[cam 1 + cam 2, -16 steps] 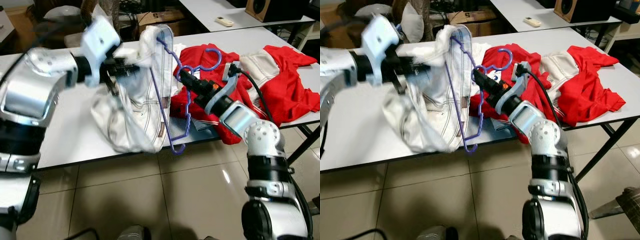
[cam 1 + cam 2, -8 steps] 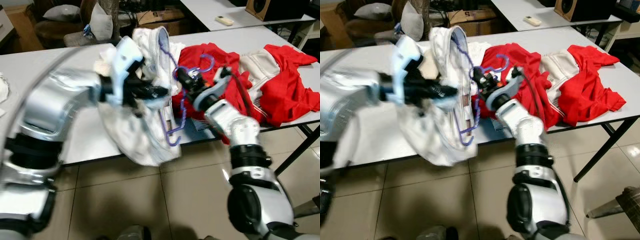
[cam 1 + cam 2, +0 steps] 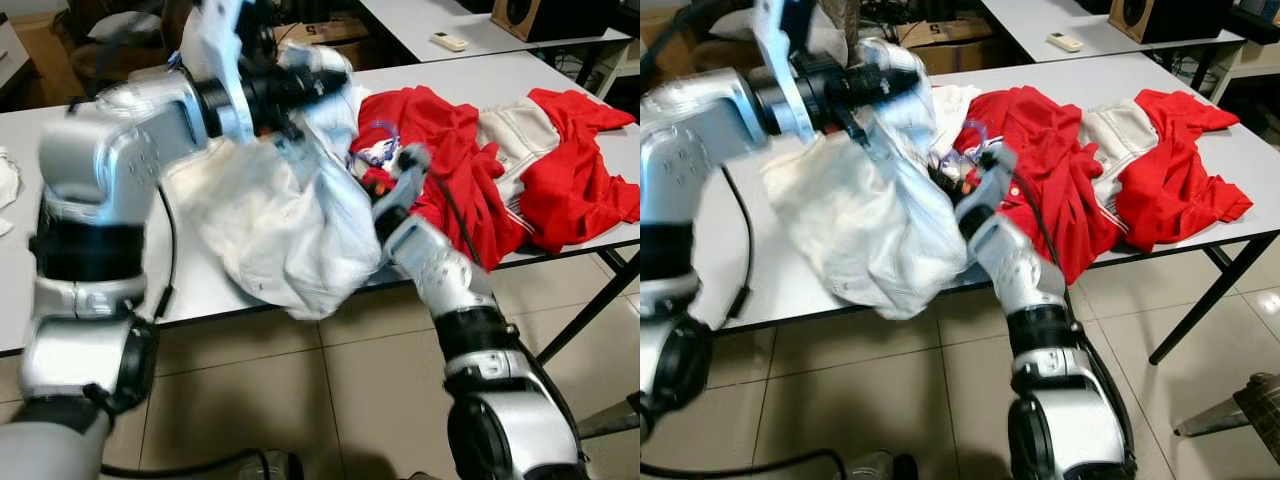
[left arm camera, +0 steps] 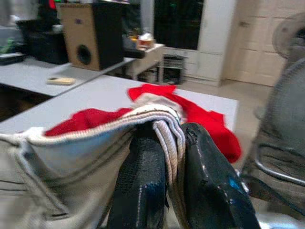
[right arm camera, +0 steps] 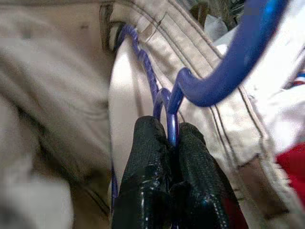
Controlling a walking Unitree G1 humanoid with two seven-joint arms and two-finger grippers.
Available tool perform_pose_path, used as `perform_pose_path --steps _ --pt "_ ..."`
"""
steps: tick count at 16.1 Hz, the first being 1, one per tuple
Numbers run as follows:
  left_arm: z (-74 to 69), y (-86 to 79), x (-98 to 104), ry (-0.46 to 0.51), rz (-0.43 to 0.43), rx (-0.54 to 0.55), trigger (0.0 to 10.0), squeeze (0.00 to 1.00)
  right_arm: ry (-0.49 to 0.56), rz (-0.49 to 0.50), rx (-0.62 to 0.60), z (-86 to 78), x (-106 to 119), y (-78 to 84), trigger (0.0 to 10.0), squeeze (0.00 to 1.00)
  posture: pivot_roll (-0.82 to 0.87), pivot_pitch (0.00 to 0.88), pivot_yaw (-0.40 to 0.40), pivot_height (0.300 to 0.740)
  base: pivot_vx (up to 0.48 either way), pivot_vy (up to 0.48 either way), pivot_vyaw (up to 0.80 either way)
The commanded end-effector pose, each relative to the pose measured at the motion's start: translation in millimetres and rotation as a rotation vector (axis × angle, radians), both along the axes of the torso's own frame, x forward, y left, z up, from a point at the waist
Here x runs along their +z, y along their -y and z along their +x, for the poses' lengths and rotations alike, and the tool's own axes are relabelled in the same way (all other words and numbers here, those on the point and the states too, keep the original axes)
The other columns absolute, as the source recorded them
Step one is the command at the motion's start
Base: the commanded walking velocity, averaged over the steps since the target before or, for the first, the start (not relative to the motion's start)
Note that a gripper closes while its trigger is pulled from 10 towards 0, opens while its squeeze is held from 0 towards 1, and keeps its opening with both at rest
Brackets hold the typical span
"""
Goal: Hang hanger
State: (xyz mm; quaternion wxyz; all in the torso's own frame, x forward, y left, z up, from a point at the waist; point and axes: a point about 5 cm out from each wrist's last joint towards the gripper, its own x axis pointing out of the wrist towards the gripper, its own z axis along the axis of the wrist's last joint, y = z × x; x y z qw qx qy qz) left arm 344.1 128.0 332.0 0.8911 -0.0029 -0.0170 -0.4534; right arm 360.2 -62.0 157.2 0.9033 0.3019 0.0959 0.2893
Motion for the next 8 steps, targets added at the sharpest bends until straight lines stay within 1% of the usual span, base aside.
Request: perform_pose_path --steps 1,2,3,4,5,6,7,8 --pt "-7.2 -9.6 38.9 0.169 -0.044 0.021 0.0 0.0 -0.061 -0.113 0.039 -7.6 -22.3 -4.3 10.0 0.0 0.02 0.0 0.127 0.74 0.0 0.0 0.0" --pt "-7.3 -20.8 50.5 0.203 -0.042 0.049 0.0 0.0 -0.075 -0.152 0.03 -10.3 -31.9 4.4 10.0 0.0 0.02 0.0 0.127 0.74 0.0 0.0 0.0" --pt "-8.0 -33.0 62.6 0.252 -0.039 0.085 0.0 0.0 -0.102 -0.169 0.016 -12.2 -40.6 15.4 10.0 0.0 0.01 0.0 0.128 0.74 0.0 0.0 0.0" --pt "-8.3 -43.4 71.2 0.297 -0.035 0.126 0.0 0.0 -0.125 -0.191 0.021 -14.6 -47.2 22.3 10.0 0.0 0.01 0.0 0.128 0.74 0.0 0.0 0.0" --pt "-6.4 -52.7 79.7 0.329 -0.052 0.191 0.0 0.0 -0.131 -0.223 0.028 -16.2 -50.6 27.5 10.0 0.0 0.01 0.0 0.128 0.74 0.0 0.0 0.0" --pt "-4.2 -61.9 84.8 0.355 -0.046 0.257 0.0 0.0 -0.13 -0.223 0.035 -16.8 -49.7 30.7 10.0 0.0 0.01 0.0 0.125 0.74 0.0 0.0 0.0" --pt "1.7 -88.9 91.2 0.428 0.051 0.461 0.0 0.0 -0.111 -0.164 0.054 -17.4 -38.5 37.5 10.0 0.0 0.01 0.0 0.118 0.74 0.0 0.0 0.0" --pt "2.8 -93.6 91.2 0.438 0.073 0.493 0.0 0.0 -0.108 -0.143 0.055 -17.2 -35.6 38.6 10.0 0.0 0.01 0.0 0.118 0.74 0.0 0.0 0.0"
